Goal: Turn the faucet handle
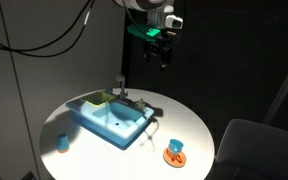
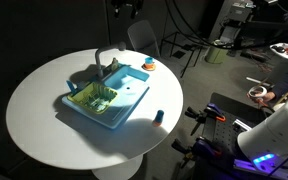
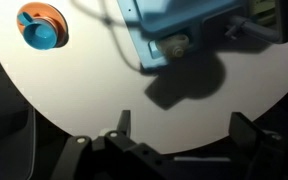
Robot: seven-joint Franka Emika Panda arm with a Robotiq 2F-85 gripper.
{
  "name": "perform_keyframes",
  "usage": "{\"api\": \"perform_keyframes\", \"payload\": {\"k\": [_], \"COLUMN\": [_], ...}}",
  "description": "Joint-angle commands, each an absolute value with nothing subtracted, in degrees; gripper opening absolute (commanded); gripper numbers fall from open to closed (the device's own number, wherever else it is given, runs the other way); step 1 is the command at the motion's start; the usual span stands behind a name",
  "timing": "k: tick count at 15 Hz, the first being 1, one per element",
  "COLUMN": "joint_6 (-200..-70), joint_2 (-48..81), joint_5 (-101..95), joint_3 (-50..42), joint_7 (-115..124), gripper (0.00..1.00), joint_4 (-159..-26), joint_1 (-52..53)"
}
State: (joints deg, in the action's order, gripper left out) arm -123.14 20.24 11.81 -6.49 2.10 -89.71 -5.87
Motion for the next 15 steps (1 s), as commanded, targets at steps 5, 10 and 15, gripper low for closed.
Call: {"api": "perform_keyframes", "payload": {"k": [5, 10, 15], "joint_6": [-121.1, -121.4, -122.2], "joint_2": [27.0, 30.5, 32.7], "joint_5": [11.2, 10.6, 10.3], "joint_3": [-3.6, -3.2, -3.8], "joint_7": [4.1, 4.8, 10.7], "gripper": [1.0, 1.0, 1.0], "joint_4": [-82.6, -81.6, -82.0], "joint_1": [-5.4, -4.8, -3.2]}}
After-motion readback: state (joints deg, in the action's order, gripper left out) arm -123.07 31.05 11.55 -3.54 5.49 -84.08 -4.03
